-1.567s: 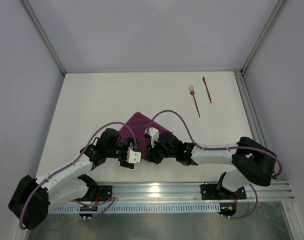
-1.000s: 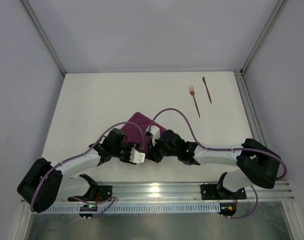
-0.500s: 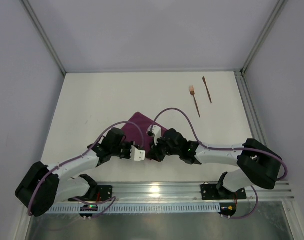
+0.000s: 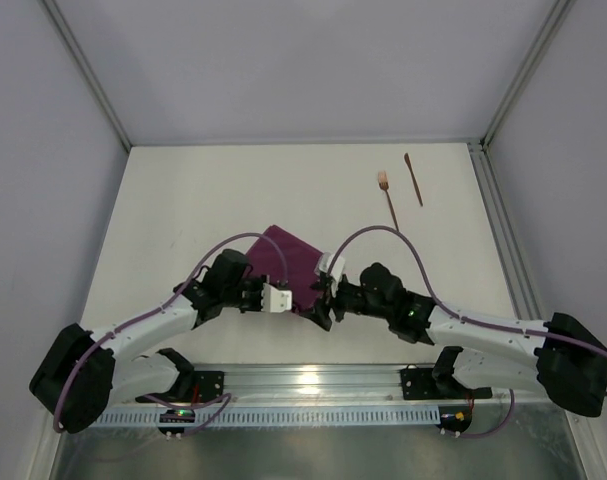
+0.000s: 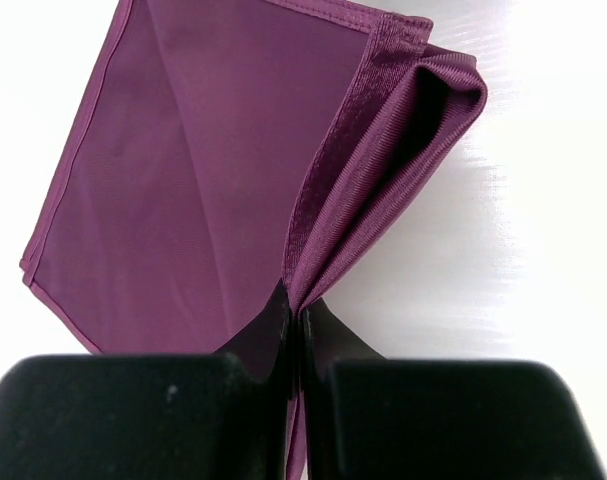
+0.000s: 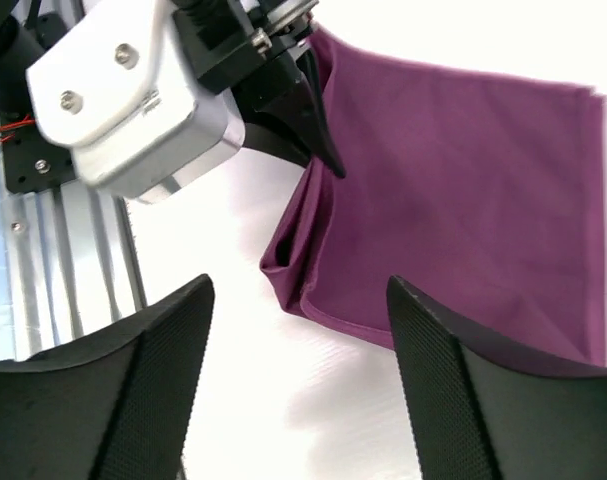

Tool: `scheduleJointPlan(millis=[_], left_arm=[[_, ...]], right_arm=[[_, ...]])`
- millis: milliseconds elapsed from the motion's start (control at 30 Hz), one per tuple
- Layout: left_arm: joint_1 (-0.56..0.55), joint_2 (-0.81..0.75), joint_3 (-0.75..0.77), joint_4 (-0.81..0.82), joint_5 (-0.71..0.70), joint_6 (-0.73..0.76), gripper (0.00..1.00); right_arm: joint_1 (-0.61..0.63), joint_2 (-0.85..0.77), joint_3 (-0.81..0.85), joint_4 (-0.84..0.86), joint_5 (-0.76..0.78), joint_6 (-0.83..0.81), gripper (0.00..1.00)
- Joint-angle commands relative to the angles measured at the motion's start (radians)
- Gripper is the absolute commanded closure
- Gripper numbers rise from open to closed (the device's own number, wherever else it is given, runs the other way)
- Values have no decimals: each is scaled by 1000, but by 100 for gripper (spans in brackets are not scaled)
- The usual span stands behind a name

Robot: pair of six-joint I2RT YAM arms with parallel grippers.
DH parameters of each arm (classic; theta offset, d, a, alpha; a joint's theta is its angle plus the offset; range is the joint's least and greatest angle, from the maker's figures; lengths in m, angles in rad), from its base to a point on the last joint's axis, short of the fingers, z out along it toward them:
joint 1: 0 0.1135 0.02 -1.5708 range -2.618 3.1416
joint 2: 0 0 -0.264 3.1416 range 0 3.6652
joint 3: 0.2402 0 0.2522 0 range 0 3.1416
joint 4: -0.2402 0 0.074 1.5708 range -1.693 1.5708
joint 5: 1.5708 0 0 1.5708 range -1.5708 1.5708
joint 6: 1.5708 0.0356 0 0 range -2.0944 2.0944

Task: Fold the napkin into a case and place the utensils inside
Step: Pick up the upper triangle-folded napkin from the center of the board.

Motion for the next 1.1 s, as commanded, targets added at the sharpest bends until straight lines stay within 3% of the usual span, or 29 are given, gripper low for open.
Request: scheduleJointPlan(millis=[0,100,133,267,333,400,567,733,867,1067], left_arm=[[-5,-16,41,-12,-6,-44,100],[-4,-20,44,-16,-11,-52,100],[-5,-20,47,-16,-9,-54,100],[-4,-20,58,-20,-9,-75,100],[-5,-22,64,-28,-9,-81,100],[-5,-25,71,-29,-11,-89,100],[-5,-36,68,-31,-18,-92,100],[-5,-36,68,-40,-17,-100,100],[-5,-36,68,-42,-20,-104,100],[-5,-36,70,-40,-15,-118,100]], right_arm=[[-2,-116,-73,91,94,-146,23],[-2,-239,-168,227,212,-175,13],[-4,-270,-196,273,264,-171,1],[-4,-382,-364,611,337,-192,1],[-4,-370,-296,389,129,-288,1],[-1,-277,-208,239,111,-269,1],[39,-82,-245,479,108,-260,1],[102,125,-185,560,182,-241,1],[107,220,-178,657,158,-189,0],[146,374,-125,723,276,-180,1]])
